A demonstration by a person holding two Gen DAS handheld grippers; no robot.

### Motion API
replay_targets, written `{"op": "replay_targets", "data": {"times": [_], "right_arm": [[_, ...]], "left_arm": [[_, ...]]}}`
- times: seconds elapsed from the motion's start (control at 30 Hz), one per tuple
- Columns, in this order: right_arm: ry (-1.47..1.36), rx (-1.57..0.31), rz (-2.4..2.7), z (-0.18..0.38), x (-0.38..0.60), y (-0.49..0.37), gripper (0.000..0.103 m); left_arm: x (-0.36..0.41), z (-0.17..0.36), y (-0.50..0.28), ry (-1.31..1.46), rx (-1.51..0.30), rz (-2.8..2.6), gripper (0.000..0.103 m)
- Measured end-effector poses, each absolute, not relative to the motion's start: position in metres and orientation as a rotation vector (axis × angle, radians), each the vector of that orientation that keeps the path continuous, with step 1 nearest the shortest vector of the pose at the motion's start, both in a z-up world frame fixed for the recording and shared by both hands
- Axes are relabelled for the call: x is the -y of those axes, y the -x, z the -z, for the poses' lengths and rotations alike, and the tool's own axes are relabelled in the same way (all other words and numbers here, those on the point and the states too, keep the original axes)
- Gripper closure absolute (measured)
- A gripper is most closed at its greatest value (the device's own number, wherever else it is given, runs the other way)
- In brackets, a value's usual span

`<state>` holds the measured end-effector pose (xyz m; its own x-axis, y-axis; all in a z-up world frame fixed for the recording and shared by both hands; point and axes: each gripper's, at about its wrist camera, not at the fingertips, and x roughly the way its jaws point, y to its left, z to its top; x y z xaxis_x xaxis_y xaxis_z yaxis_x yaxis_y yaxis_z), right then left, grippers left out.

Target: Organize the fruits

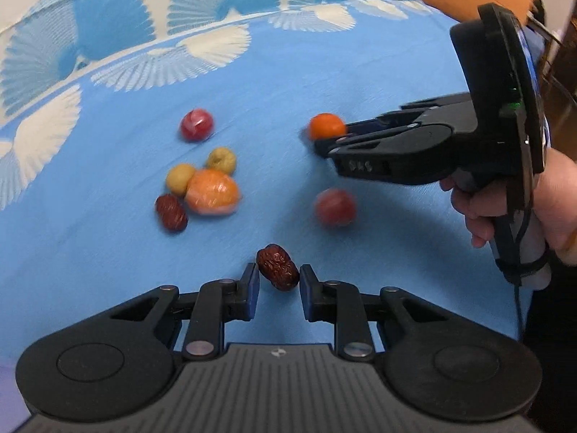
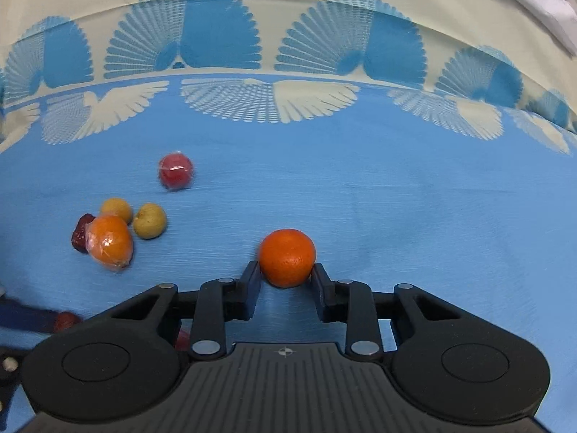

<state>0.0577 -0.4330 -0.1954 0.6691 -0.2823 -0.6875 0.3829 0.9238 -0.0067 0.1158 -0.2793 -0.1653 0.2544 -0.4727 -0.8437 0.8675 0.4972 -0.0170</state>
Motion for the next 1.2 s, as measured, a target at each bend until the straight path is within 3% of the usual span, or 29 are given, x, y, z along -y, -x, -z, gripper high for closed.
{"op": "replay_targets", "data": {"times": [0.53,1.2], "right_arm": [[-0.176,-0.602,0.275,0.072,0.322,0.108,0.071],[-0.144,-0.567,0.047,0.028,0.187,0.172,0.071]], "left_arm": [[0.133,0.073,-0.033,-0.27,-0.995,0.693,0.077],[0.026,0.019,0.069,-0.164,-0.876,0.584,0.077]]}}
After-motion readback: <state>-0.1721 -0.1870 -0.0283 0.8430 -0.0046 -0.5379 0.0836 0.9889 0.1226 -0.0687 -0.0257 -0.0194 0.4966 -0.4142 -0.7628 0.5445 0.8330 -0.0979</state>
